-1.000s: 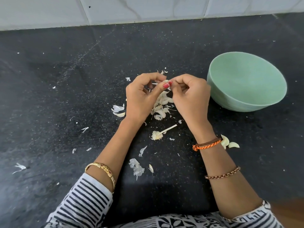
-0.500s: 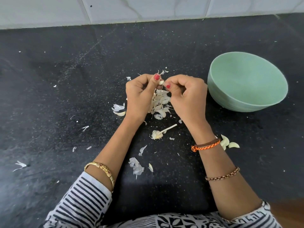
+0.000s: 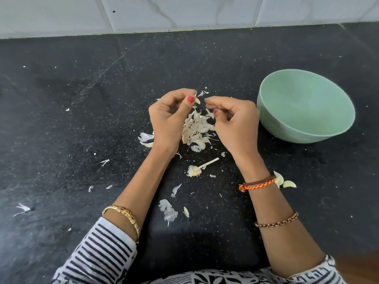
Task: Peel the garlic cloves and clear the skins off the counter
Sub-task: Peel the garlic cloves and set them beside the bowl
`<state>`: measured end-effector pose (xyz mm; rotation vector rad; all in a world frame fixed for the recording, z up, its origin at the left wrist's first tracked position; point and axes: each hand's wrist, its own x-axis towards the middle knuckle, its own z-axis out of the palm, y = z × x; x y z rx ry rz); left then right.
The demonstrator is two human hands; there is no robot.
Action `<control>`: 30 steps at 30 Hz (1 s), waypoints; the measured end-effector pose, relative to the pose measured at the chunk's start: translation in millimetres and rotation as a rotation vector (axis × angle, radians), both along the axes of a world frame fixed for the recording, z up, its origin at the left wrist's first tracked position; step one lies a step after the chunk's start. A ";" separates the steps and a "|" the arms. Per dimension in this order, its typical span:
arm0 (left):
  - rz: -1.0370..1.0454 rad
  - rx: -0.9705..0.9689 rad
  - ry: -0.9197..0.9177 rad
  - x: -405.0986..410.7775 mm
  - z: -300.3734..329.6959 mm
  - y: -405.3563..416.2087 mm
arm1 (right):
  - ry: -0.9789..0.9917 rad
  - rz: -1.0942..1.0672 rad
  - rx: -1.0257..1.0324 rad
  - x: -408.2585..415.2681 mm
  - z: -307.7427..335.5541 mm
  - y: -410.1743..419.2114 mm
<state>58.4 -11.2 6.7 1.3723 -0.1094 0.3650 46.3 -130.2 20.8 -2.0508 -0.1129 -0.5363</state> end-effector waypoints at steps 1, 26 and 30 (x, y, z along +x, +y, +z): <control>0.009 -0.009 0.006 -0.6 0.2 -0.5 | 0.020 0.011 0.005 -0.9 0.4 1.1; -0.005 0.172 -0.060 2.4 -4.5 5.7 | 0.114 0.052 0.167 -2.9 -3.0 7.8; -0.035 0.223 -0.083 1.0 -3.6 3.3 | 0.073 0.009 0.189 -0.9 -2.0 3.4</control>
